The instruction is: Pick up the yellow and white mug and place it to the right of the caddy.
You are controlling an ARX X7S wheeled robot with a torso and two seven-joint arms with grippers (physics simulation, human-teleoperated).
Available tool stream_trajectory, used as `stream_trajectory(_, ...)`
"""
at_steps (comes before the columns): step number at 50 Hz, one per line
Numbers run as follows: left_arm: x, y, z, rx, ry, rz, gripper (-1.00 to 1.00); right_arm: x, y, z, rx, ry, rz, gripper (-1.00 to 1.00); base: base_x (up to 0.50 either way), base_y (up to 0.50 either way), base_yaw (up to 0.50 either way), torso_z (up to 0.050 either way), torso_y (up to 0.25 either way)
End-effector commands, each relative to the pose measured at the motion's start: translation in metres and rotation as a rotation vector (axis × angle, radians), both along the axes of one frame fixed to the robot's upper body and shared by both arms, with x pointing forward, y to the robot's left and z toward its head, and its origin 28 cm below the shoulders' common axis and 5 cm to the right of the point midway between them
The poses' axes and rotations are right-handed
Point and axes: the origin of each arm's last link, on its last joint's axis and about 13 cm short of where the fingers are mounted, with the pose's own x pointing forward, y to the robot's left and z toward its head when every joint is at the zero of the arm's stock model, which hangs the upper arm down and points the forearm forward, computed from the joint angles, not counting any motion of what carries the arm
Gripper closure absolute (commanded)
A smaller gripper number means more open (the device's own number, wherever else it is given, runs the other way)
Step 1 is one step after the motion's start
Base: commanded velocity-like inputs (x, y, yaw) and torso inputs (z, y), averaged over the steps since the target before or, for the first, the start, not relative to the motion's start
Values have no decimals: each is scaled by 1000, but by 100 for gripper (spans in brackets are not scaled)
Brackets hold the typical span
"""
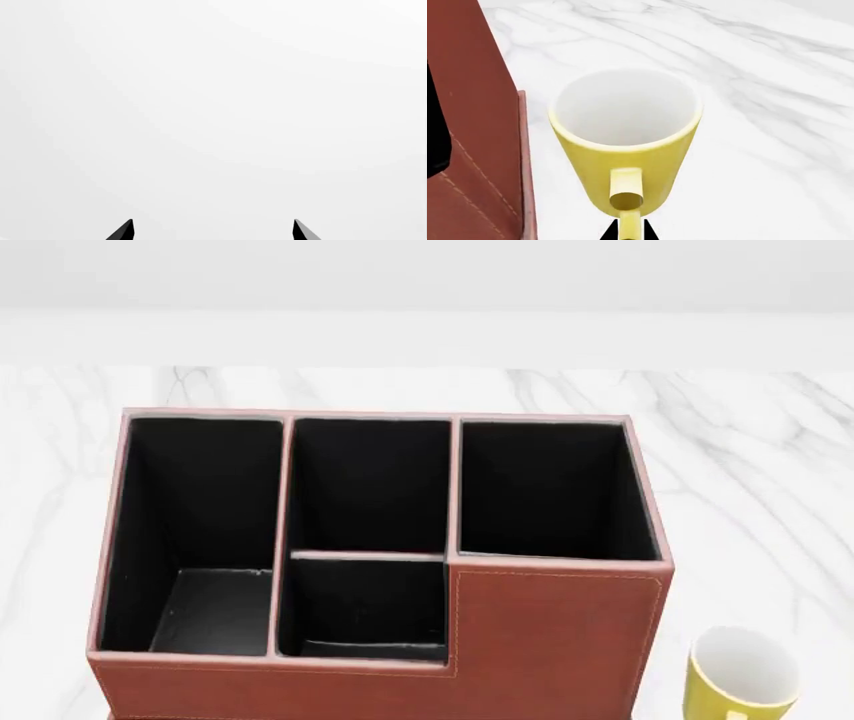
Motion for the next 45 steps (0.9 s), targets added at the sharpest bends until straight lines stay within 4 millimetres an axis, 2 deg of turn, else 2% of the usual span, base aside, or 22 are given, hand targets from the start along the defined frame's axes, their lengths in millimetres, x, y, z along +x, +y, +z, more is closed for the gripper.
stream_trajectory(1,0,0,0,0,0,-2,-100,4,-1,-4,-12,-3,7,100,0,0,0,0,0)
stream_trajectory(11,-1,0,0,0,-1,-2,-100,4,0,-5,-33,-7,14,100,0,0,0,0,1)
stream_trajectory(12,0,0,0,0,-1,-1,-100,4,0,-5,-33,-7,13,-100,0,0,0,0,0)
stream_trajectory(39,-1,-1,0,0,-4,-3,-100,2,0,-4,-39,-7,1,-100,0,0,0,0,0)
stream_trajectory(45,-1,0,0,1,-5,-4,-100,-2,0,4,-43,-28,-5,-100,0,0,0,0,0)
